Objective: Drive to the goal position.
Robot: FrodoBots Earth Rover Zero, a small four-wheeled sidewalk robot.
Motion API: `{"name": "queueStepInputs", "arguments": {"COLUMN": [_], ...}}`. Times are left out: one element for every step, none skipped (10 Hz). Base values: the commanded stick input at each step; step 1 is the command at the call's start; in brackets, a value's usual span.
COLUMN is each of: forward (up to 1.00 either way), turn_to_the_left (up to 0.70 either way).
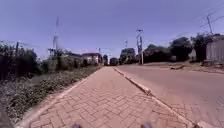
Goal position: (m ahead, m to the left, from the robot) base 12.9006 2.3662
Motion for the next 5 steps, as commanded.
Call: {"name": "queueStepInputs", "arguments": {"forward": [0.70, 0.70, 0.70, 0.70, 0.70], "turn_to_the_left": [-0.12, -0.13, -0.03, 0.00, 0.00]}}
